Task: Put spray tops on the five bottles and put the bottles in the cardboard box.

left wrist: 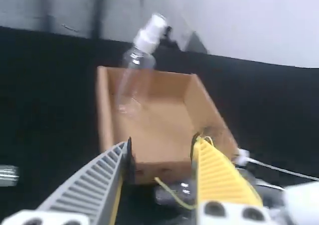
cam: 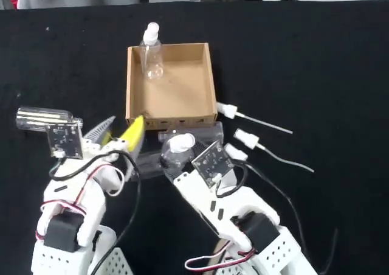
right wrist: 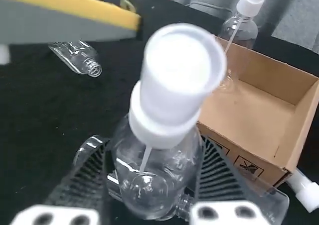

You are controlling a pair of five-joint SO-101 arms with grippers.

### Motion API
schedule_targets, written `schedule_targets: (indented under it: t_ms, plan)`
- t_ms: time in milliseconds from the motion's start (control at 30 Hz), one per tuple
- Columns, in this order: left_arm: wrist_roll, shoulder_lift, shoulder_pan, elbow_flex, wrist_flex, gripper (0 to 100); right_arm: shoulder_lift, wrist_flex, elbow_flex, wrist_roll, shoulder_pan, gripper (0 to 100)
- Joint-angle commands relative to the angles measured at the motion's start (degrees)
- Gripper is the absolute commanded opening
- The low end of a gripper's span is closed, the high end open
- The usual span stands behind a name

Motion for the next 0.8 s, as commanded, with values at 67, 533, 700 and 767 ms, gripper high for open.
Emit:
schedule_targets:
  t_ms: [67,533,700,767]
  plan:
    - [-3.0,-0.5,-7.8,2.2,-0.2,19,-1.4,-1.3,-0.3,-0.4,1.8,8.2]
    - [-3.3,-0.5,-17.8,10.9,-0.3,19,-1.4,-1.4,0.5,-0.4,1.9,8.2]
    - [-3.3,-0.5,-19.1,13.0,-0.1,19,-1.4,-1.5,1.1,-0.4,1.9,8.2]
    - [-3.4,-0.5,-19.1,15.3,-0.1,19,-1.4,-1.5,1.1,-0.4,2.0,8.2]
